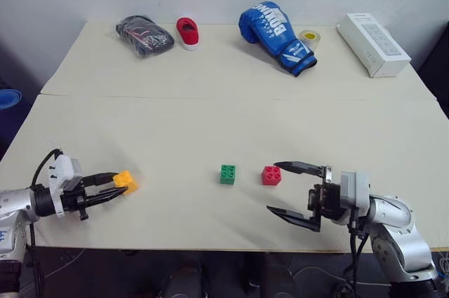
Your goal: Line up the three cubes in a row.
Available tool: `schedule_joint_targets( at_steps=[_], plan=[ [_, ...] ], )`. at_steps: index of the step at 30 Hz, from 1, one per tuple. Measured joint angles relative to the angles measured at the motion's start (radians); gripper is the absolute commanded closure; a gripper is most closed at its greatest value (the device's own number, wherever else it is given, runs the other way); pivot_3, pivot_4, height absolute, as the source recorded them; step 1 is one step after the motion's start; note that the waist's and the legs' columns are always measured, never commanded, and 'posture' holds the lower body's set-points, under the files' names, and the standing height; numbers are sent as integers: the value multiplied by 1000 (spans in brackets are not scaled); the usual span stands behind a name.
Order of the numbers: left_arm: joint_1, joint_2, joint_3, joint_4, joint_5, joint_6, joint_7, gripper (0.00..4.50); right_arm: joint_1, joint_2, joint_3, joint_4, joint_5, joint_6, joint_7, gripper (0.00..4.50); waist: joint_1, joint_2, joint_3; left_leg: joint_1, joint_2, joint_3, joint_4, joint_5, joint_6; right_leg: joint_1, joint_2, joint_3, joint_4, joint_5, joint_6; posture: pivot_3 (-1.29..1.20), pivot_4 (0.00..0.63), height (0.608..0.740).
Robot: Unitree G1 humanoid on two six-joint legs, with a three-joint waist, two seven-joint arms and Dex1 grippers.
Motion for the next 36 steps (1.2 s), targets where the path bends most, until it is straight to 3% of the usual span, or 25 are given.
schedule_joint_targets(
  at_steps=[4, 7, 14, 23, 30, 31, 36],
  plan=[
    [-198, -9, -144, 2, 28, -21, -77, 3027, 26, -50, -31, -4, 29, 40, 17, 0, 19, 0, 0, 0, -1, 0, 0, 1, 1, 0, 0, 0, 0, 0, 1, 0, 150, 740],
    [-359, -93, -255, 55, 58, -4, -98, 3027, 64, -78, -62, 3, 29, 41, 36, 0, 23, 0, 0, 0, -2, 3, 1, 2, 2, 1, 2, 0, 0, 1, 1, 0, 150, 740],
    [-474, -181, -406, 185, 142, -98, -162, 3027, 111, -75, -67, -2, 24, 39, 14, 0, 11, -1, 0, 0, -1, 7, 2, 2, 3, 0, 5, -4, 1, 1, 2, 0, 150, 740],
    [-522, -213, -438, 303, 193, -211, -161, 3027, 193, -72, -77, -74, 26, 41, -48, 0, 22, -1, 0, 0, -1, 6, 3, 2, 3, 0, 3, -3, 0, 1, 3, 0, 150, 740],
    [-577, -245, -453, 395, 212, -283, -161, 3027, 173, -76, -100, -70, 26, 42, -51, 0, 26, -1, 0, 0, -1, 4, 6, 2, 5, 2, 2, -2, 1, 2, 3, 0, 150, 740],
    [-581, -247, -454, 401, 212, -283, -162, 2294, 171, -76, -100, -68, 26, 42, -49, 0, 25, -1, 0, 0, -1, 4, 6, 2, 5, 2, 2, -2, 1, 2, 3, 0, 150, 740],
    [-579, -244, -456, 402, 217, -284, -161, 879, 146, -77, -101, -30, 25, 43, -39, 0, 23, -1, 0, -2, -1, 3, 7, 2, 5, 1, 2, -2, 1, 2, 3, 0, 150, 740]
  ],
)
